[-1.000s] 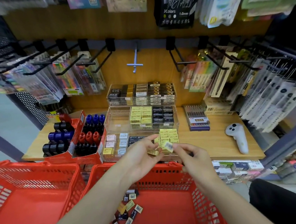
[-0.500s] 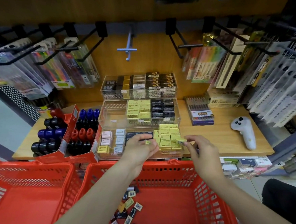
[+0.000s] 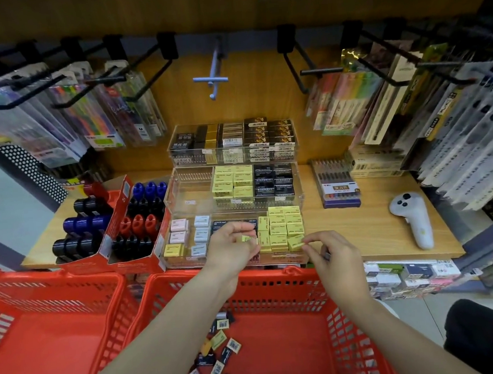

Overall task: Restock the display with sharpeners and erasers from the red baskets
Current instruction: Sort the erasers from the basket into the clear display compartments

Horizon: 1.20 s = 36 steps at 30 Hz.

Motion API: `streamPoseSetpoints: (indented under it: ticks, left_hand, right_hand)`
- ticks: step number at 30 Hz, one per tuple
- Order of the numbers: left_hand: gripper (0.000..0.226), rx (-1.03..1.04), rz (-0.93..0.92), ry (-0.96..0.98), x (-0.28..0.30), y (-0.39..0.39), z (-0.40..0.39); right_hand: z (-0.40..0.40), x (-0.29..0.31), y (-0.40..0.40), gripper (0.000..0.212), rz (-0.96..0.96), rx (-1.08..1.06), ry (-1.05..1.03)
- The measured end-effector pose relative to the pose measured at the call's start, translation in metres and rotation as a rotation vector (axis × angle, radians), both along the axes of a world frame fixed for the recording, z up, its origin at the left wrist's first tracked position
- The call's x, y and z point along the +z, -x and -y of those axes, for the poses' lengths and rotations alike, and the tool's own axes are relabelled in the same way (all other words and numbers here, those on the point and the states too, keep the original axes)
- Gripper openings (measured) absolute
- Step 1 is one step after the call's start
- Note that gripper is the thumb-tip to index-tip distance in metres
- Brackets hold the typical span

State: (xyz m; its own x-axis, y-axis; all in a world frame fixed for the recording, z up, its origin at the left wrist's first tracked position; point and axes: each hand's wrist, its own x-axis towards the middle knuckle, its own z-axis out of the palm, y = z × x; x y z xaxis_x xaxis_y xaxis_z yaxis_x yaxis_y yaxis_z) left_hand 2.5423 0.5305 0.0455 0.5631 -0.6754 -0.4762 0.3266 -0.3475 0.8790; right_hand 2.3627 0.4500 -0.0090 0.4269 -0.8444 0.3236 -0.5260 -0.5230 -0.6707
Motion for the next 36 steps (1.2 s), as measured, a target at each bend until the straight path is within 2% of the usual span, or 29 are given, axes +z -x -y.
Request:
streamPoseSetpoints:
  ticks: [7,14,22,25,27,28,30,33,34,36]
  left_hand:
    - [0.02,0.004,0.082,-0.012,-0.004,0.0,-0.001]
    - [0.016,-0.016,0.022,-0.033,-0.013,-0.007,0.001]
    - [0.016,-0.083,0.039,-0.051,-0.011,-0.003,0.003]
    - [0.017,-0.017,0.057,0.009,-0.008,-0.007,0.002]
    - [0.016,0.004,0.112,0.087,0.0,-0.01,0.005]
    - [0.017,-0.006,0.143,0.131,0.005,-0.011,0.008]
    - [0.019,-0.046,0.178,0.215,0.015,-0.009,0.016]
    - [0.017,-0.131,0.199,0.272,0.02,0.0,0.026]
    - [0.016,-0.152,0.21,0.275,0.019,0.003,0.028]
    - [0.017,-0.168,0.218,0.266,0.015,0.006,0.03]
  right_hand:
    - [-0.005,-0.002,-0.008,0.012,-0.028,-0.086,-0.045]
    - [-0.007,0.0,-0.008,0.018,-0.028,-0.09,-0.072]
    - [-0.007,0.0,-0.008,0.02,-0.031,-0.085,-0.115]
    - [-0.006,0.004,-0.007,0.021,-0.016,-0.084,-0.11]
    - [0.0,0.012,-0.006,0.014,0.055,-0.096,-0.11]
    - [0.005,0.018,-0.007,0.006,0.106,-0.106,-0.146]
    - [0.016,0.032,-0.014,0.015,0.202,-0.096,-0.342]
    - [0.024,0.054,-0.029,0.038,0.374,0.017,-0.915]
    - [0.026,0.058,-0.033,0.043,0.392,0.049,-1.039]
    - [0.028,0.06,-0.038,0.039,0.409,0.089,-1.122]
